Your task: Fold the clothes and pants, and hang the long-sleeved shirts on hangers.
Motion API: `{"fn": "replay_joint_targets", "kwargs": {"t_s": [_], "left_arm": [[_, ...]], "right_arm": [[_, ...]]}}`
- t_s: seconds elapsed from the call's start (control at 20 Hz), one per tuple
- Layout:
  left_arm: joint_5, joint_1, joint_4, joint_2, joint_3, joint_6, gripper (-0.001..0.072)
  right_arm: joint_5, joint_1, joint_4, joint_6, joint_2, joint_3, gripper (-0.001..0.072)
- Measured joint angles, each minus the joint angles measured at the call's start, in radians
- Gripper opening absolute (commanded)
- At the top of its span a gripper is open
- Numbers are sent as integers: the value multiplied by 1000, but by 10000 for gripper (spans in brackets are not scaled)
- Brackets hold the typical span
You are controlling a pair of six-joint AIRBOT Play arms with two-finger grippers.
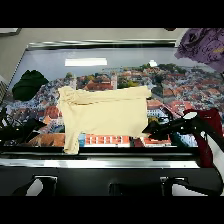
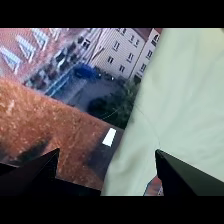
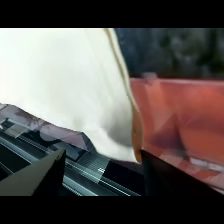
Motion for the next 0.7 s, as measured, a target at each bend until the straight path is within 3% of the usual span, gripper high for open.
{"fn": "replay_joint_targets", "kwargs": {"t_s": [0.15, 0.3, 0.4, 0.5, 0.7], "left_arm": [[10, 2, -6, -11, -7, 4, 708], [40, -13, -10, -47, -10, 9, 708], [69, -39, -16, -85, -10, 13, 708], [95, -75, -29, -133, -11, 20, 708], [156, -162, -69, -223, -11, 27, 708]], "right_arm": [[-32, 14, -5, 11, 0, -7, 358], [-51, 19, -9, 15, -1, -10, 330], [-63, 21, -11, 18, -6, -11, 128], [-68, 22, -13, 17, -16, -12, 26], [-61, 22, -5, 14, -26, -12, 25]]}}
